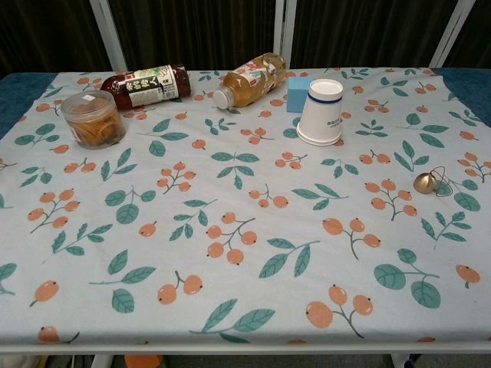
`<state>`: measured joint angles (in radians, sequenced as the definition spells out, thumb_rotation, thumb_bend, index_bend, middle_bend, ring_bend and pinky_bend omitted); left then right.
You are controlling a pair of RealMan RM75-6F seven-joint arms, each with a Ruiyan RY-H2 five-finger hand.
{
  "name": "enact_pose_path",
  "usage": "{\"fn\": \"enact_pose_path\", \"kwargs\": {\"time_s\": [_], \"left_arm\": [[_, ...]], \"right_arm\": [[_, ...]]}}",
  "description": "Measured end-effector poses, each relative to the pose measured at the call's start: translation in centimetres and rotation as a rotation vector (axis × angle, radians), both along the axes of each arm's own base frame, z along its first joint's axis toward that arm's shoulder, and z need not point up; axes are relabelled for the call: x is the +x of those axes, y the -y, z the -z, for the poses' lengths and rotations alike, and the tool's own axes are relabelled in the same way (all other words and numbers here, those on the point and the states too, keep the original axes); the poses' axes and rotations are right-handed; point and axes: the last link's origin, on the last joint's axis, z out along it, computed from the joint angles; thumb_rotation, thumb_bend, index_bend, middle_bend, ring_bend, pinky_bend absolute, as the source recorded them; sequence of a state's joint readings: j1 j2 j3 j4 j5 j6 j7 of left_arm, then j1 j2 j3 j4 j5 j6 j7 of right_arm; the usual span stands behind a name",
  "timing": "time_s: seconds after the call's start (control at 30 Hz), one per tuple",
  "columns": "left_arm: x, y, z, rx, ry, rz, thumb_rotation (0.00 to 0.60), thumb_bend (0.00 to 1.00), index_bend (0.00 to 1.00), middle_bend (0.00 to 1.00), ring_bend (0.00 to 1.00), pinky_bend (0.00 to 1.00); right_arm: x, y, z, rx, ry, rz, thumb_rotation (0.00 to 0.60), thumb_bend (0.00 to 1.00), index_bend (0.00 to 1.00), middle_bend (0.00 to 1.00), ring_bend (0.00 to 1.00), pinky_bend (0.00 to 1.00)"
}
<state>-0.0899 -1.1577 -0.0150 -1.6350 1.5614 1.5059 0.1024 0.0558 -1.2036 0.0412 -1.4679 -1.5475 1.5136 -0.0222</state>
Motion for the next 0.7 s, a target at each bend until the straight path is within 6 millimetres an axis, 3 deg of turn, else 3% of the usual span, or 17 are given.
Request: {"fn": "enact_pose_path", "kwargs": {"time_s": [0.47,0.7], "left_arm": [[-0.1,-0.1,0.2,-0.009,0.004,-0.001,0.6,0.0,0.04,0.05,0.0,0.05],[-0.3,-0.3,0.6,-0.017,0.007,0.005,0.6,0.0,0.04,0.05,0.0,0.05]], "right_arm": [[0.0,0.7,0.6,0.039,-0.008,0.02,0.6,0.12,0.0,0.0,0.0,0.0],[1.6,3.6,1.5,0.113,-0.083,-0.038,0.6,0.12,0.0,0.0,0.0,0.0]]}}
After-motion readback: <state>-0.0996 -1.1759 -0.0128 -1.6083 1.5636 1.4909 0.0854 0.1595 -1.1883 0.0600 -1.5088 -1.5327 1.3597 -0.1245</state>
